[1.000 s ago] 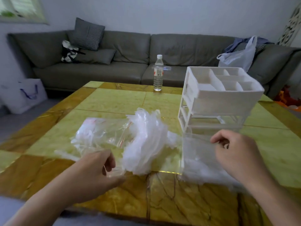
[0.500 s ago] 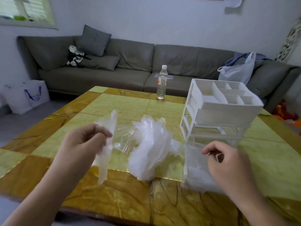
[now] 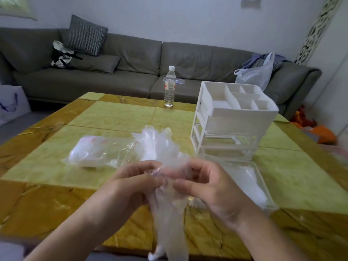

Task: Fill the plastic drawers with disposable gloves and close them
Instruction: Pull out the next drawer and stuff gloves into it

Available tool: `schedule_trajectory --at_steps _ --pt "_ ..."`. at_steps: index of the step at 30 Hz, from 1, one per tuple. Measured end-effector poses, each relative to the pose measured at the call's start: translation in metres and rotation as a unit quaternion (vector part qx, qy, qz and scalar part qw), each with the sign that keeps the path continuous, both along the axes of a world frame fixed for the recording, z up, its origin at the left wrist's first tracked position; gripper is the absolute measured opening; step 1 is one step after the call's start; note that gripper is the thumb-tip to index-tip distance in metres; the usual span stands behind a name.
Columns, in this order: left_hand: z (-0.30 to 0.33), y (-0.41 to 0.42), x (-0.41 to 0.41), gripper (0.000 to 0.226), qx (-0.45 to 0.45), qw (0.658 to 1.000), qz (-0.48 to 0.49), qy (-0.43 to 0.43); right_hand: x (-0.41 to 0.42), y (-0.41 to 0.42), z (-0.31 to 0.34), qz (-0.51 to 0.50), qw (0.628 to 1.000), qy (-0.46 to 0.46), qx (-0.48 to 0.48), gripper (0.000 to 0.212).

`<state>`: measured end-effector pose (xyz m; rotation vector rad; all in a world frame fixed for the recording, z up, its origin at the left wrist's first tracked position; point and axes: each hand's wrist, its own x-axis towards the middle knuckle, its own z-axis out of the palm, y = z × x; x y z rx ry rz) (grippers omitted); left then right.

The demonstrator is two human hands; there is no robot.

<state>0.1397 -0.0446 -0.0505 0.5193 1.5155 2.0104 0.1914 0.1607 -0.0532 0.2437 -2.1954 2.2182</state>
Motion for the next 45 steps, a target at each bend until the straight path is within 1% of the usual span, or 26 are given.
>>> schedule_trajectory --at_steps 1,2,4,6,8,10,13,15,17,19,22,25,26,28,30,33,35,36,38,39,40,41,42,43,44,45 --pt "-0.002 0.001 0.000 0.036 0.007 1.000 0.029 -0.008 0.000 0.004 0.001 -0.007 1.000 -0.007 -0.001 0.010" --pt "-0.003 0.002 -0.001 0.032 0.011 0.997 0.068 -0.026 0.001 0.009 0.002 -0.018 1.000 -0.016 -0.005 0.019" --pt "-0.008 0.005 -0.004 0.031 0.005 0.990 0.122 -0.067 0.002 0.014 0.002 -0.052 0.998 -0.026 -0.005 0.025" --pt "-0.013 0.009 -0.004 0.045 -0.011 0.993 0.085 -0.079 0.001 0.015 -0.001 -0.095 0.995 -0.019 0.021 0.022" --pt "-0.014 0.015 0.004 0.056 -0.071 0.995 0.054 -0.043 0.000 0.015 -0.003 -0.129 0.991 -0.011 0.041 0.022" --pt "-0.015 0.020 0.008 0.045 -0.122 0.988 0.097 0.011 -0.001 0.016 -0.004 -0.150 0.987 -0.012 0.049 0.024" --pt "-0.016 0.018 0.007 0.030 -0.142 0.978 0.145 0.056 -0.003 0.027 -0.005 -0.196 0.980 -0.034 -0.002 0.019" --pt "-0.014 0.016 0.004 0.018 -0.139 0.977 0.151 0.056 -0.003 0.034 -0.005 -0.217 0.975 -0.035 -0.005 0.015" --pt "-0.011 0.014 0.004 0.009 -0.143 0.979 0.137 0.045 -0.002 0.038 -0.006 -0.230 0.973 -0.032 -0.002 0.014" --pt "-0.009 0.012 0.006 0.008 -0.179 0.979 0.086 0.055 -0.001 0.039 -0.006 -0.240 0.970 -0.024 0.022 0.015" --pt "-0.010 0.006 0.005 0.019 -0.224 0.971 0.027 0.083 0.001 0.042 -0.002 -0.254 0.967 -0.005 0.033 0.014" --pt "-0.008 0.004 0.004 0.027 -0.263 0.958 0.029 0.111 0.004 0.050 0.004 -0.260 0.965 -0.006 0.030 0.013" --pt "-0.006 0.003 0.004 0.032 -0.257 0.960 0.037 0.106 0.005 0.052 0.004 -0.258 0.966 -0.008 0.028 0.013" --pt "0.002 0.005 0.005 0.039 -0.207 0.974 0.062 0.069 0.005 0.051 0.004 -0.238 0.971 -0.013 0.012 0.013" --pt "0.010 0.015 0.007 0.033 -0.164 0.983 0.066 0.043 0.005 0.049 0.002 -0.204 0.979 -0.011 0.000 0.015" --pt "0.016 0.042 0.012 0.015 -0.156 0.980 0.097 0.081 0.005 0.047 0.001 -0.178 0.984 -0.009 0.018 0.015" --pt "0.014 0.053 0.013 0.010 -0.116 0.978 0.147 0.092 0.002 0.050 0.002 -0.213 0.976 0.002 0.050 0.015" --pt "0.011 0.055 0.012 0.009 -0.108 0.971 0.181 0.110 0.001 0.052 0.001 -0.252 0.963 0.018 0.090 0.016" --pt "0.007 0.053 0.009 0.015 -0.136 0.937 0.261 0.188 0.003 0.057 0.001 -0.341 0.909 0.083 0.225 0.022" --pt "0.007 0.050 0.009 0.017 -0.156 0.910 0.298 0.245 0.006 0.057 0.004 -0.358 0.882 0.127 0.279 0.022" --pt "0.009 0.048 0.010 0.018 -0.166 0.878 0.324 0.310 0.010 0.055 0.007 -0.342 0.875 0.166 0.299 0.020" --pt "0.012 0.047 0.014 0.019 -0.171 0.842 0.338 0.384 0.014 0.050 0.010 -0.294 0.896 0.183 0.280 0.023" --pt "0.013 0.048 0.018 0.020 -0.178 0.799 0.342 0.461 0.019 0.043 0.013 -0.227 0.934 0.167 0.218 0.036" --pt "0.012 0.049 0.024 0.018 -0.195 0.754 0.334 0.531 0.022 0.037 0.019 -0.155 0.974 0.120 0.116 0.051" --pt "0.008 0.052 0.030 0.017 -0.216 0.714 0.318 0.585 0.023 0.032 0.023 -0.101 0.993 0.060 0.024 0.061" --pt "0.003 0.055 0.036 0.020 -0.237 0.689 0.292 0.620 0.025 0.029 0.025 -0.070 0.997 0.011 -0.034 0.063"
